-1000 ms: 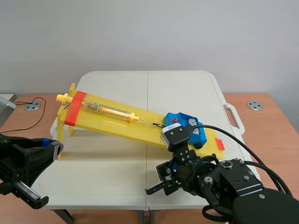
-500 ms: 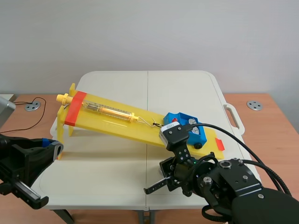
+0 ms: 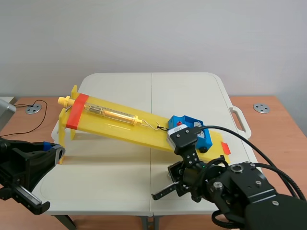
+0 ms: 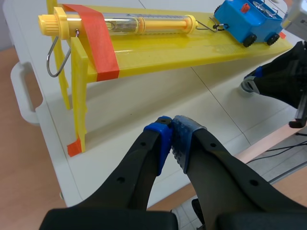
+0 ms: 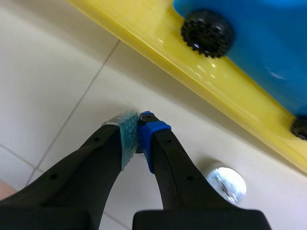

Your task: Place the four metal weights on the blue cart on the ramp.

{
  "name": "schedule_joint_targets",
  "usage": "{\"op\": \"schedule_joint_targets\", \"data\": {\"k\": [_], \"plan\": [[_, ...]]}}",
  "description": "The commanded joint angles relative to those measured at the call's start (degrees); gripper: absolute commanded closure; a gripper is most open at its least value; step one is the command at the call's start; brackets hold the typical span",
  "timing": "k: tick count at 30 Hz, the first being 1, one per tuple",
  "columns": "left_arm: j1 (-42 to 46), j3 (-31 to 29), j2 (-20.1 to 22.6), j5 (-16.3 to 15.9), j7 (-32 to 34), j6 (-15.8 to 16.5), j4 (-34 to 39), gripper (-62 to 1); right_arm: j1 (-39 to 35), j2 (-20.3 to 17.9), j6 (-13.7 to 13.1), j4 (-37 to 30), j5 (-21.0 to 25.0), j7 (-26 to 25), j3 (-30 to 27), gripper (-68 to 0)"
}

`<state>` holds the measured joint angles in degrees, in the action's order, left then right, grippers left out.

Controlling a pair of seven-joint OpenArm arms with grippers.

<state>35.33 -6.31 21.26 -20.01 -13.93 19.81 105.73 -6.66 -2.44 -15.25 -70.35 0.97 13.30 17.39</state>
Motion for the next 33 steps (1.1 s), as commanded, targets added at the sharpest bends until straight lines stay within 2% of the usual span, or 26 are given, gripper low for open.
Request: {"op": "schedule_joint_targets", "data": {"k": [1,8,13,18,25,33], "plan": [[-1.09,-0.68,-0.46,-4.44,5.07,2.47,3.89,-2.9,-0.11,-4.07,1.95,-12.55,3.34,-1.99,0.57,-0.7],[-1.09,-0.68,-0.44,-4.44,5.07,2.47,3.89,-2.9,-8.72,-9.79,1.95,-27.65,7.61,0.9,-1.25,-0.7],[-1.09,-0.68,-0.44,-4.42,5.07,2.47,3.89,-2.9,-13.25,-10.43,1.95,-36.41,13.38,2.78,-5.9,-0.6],[-1.09,-0.68,-0.44,-4.42,5.07,2.47,3.89,-2.9,-14.27,-10.36,1.95,-42.29,21.05,3.56,-10.8,-0.6],[-1.09,-0.68,-0.44,-4.44,5.07,2.47,3.89,-2.9,-9.55,-6.43,2.23,-41.07,23.12,3.52,-16.48,-0.6],[-1.09,-0.68,-0.44,-4.44,5.07,2.47,3.89,-2.9,-0.72,-2.54,2.1,-30.95,25.24,3.34,-16.79,-0.6]]}}
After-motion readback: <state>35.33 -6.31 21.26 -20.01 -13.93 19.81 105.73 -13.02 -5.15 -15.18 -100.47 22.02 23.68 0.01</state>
